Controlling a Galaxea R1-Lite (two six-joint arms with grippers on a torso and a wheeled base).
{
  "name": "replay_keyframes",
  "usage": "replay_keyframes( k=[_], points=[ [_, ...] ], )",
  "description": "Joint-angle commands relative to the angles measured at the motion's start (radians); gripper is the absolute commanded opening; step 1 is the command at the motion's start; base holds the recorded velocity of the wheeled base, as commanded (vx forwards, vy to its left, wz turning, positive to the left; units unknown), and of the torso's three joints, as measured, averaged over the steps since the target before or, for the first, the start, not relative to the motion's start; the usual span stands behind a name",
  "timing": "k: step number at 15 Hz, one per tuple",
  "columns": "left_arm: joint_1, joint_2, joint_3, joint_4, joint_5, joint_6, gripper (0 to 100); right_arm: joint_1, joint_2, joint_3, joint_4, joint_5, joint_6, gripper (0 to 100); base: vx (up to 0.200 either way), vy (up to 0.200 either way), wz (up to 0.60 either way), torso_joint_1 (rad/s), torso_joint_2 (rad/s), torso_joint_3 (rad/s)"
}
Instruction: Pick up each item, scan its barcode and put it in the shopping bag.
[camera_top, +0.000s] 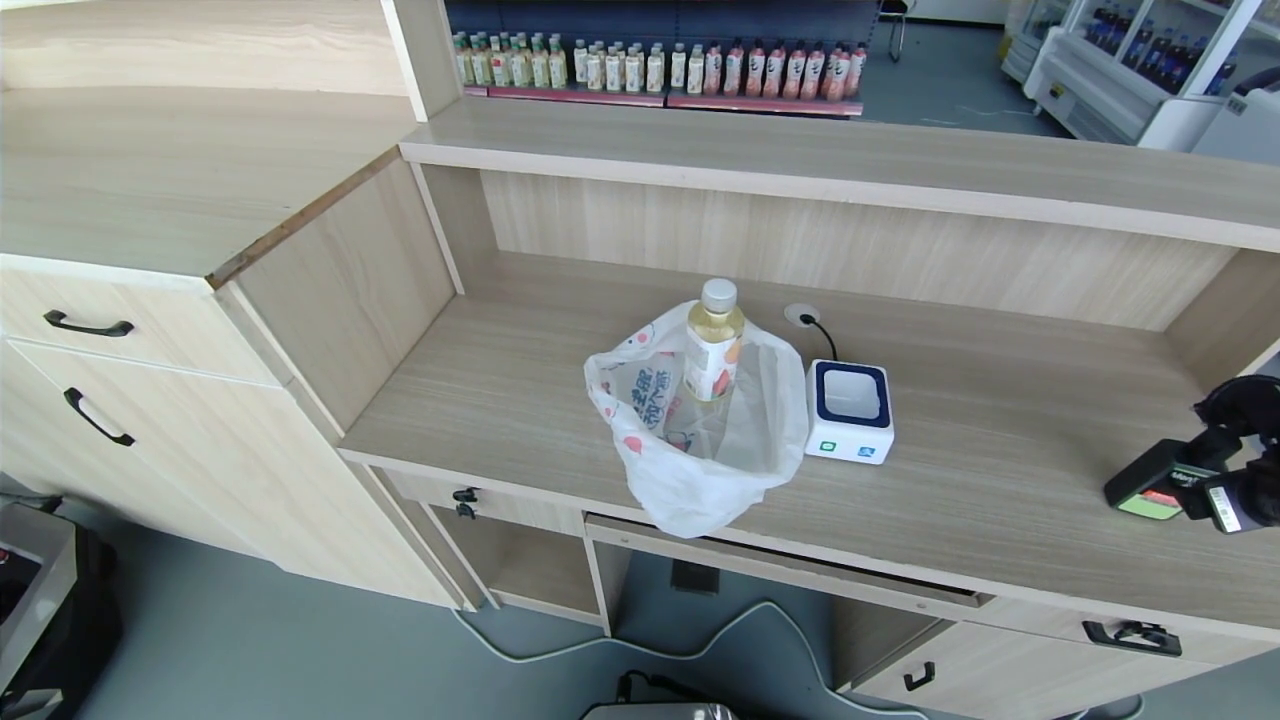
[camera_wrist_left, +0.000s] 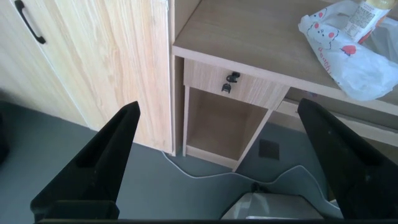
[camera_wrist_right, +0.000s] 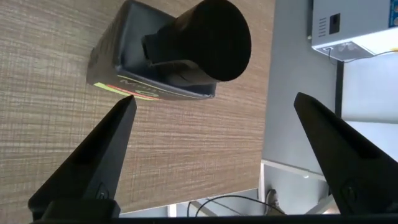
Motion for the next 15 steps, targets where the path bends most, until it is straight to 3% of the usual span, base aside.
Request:
replay_keyframes(
  k=[1,7,10,15],
  points=[
    [0.0,0.0,0.0,0.0,0.0,0.0,100,0.014,0.023,-0.01,-0.007,0.0,0.008,100,0.0,0.0,0.0,0.0,0.0,0.0],
    [0.0,0.0,0.0,0.0,0.0,0.0,100,0.037,0.046,-0.011,-0.027,0.002,0.036,100,0.0,0.0,0.0,0.0,0.0,0.0],
    [0.0,0.0,0.0,0.0,0.0,0.0,100,0.069,0.074,-0.028,-0.033,0.042,0.127,100,0.0,0.0,0.0,0.0,0.0,0.0],
    [0.0,0.0,0.0,0.0,0.0,0.0,100,0.071,0.128,-0.056,-0.078,0.089,0.151,100,0.0,0.0,0.0,0.0,0.0,0.0]
  ],
)
